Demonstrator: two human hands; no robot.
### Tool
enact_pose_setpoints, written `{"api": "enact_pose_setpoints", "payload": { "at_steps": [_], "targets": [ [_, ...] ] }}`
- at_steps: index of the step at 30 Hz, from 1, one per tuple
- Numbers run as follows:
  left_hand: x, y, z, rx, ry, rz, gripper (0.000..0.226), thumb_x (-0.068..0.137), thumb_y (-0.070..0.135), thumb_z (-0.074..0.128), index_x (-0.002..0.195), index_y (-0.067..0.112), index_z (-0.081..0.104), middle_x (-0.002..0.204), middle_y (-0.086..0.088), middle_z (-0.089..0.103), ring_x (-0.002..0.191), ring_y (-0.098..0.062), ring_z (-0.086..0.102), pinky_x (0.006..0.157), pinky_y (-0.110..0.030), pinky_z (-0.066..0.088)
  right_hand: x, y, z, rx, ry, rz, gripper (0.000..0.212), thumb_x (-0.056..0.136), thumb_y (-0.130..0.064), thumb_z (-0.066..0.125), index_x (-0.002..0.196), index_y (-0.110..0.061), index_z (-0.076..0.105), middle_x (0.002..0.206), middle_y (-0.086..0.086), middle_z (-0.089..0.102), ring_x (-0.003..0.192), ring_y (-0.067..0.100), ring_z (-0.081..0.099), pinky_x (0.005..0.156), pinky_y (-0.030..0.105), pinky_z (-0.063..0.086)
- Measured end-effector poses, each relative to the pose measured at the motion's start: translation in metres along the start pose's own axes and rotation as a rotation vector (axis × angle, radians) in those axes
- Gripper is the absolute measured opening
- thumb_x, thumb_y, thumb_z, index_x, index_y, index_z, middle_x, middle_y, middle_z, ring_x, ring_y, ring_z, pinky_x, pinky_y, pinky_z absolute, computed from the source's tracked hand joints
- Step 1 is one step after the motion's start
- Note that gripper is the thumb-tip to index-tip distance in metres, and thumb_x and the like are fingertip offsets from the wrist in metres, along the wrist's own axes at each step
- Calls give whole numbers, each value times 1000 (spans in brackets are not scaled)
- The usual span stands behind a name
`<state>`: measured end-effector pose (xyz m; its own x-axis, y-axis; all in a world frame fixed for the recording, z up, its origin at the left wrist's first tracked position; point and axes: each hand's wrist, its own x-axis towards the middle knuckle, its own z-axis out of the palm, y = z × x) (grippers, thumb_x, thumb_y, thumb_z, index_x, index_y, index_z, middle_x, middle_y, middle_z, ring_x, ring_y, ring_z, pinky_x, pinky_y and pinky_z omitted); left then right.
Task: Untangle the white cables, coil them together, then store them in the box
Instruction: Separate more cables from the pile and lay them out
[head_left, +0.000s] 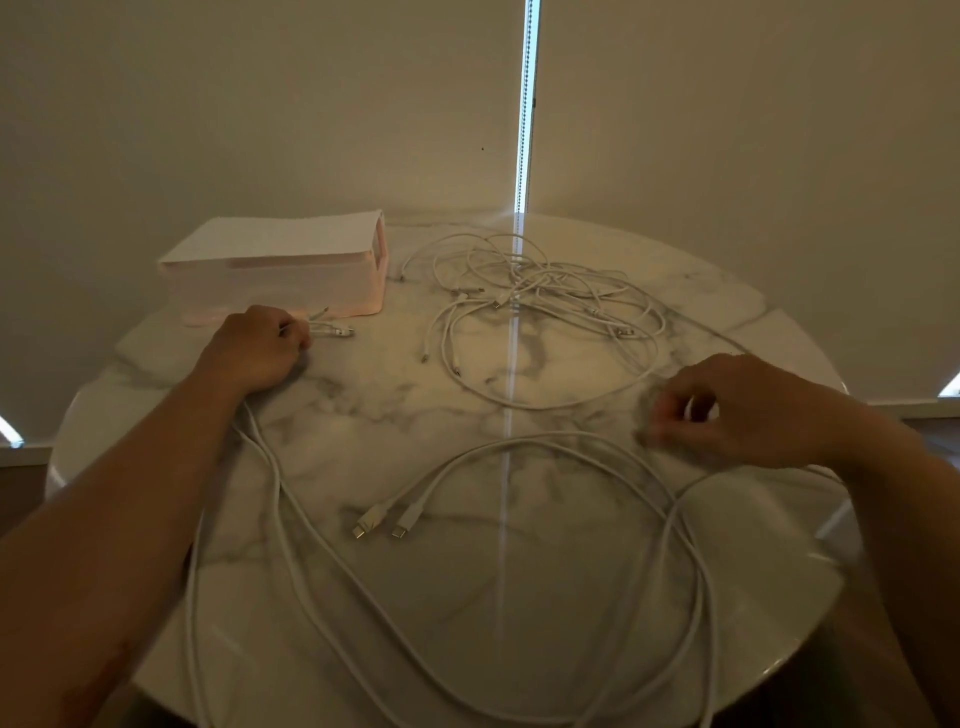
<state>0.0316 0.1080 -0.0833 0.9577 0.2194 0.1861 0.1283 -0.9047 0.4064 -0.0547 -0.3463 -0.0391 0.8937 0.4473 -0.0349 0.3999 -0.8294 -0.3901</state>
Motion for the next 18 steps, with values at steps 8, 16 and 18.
{"api": "enact_pose_setpoints", "payload": {
  "at_steps": [8, 16, 18],
  "targets": [
    [1, 0, 3, -8, 16, 15, 25, 95, 24, 51, 87, 18, 74, 111, -20, 68, 101, -39, 59, 85, -38, 44, -17, 18, 0, 79, -248, -162, 19, 77, -23, 80, 82, -38, 70, 90, -7, 62, 79, 16, 59, 70, 21, 47],
    [0, 2, 3, -7, 12, 15, 25, 95, 25, 51, 84, 20, 72, 109, -19, 69, 98, -38, 60, 83, -37, 43, -10, -7, -7, -177, 437, -175, 12, 86, -25, 68, 84, -35, 63, 58, -17, 60, 57, 5, 60, 61, 37, 55],
    [-1, 2, 2, 0, 11, 16, 24, 95, 25, 51, 83, 21, 71, 108, -19, 69, 98, -38, 60, 82, -37, 43, -9, -23, -10, 89, 528, -225, 12, 89, -12, 65, 88, -23, 66, 68, -11, 69, 66, 7, 69, 65, 37, 59]
  ]
}}
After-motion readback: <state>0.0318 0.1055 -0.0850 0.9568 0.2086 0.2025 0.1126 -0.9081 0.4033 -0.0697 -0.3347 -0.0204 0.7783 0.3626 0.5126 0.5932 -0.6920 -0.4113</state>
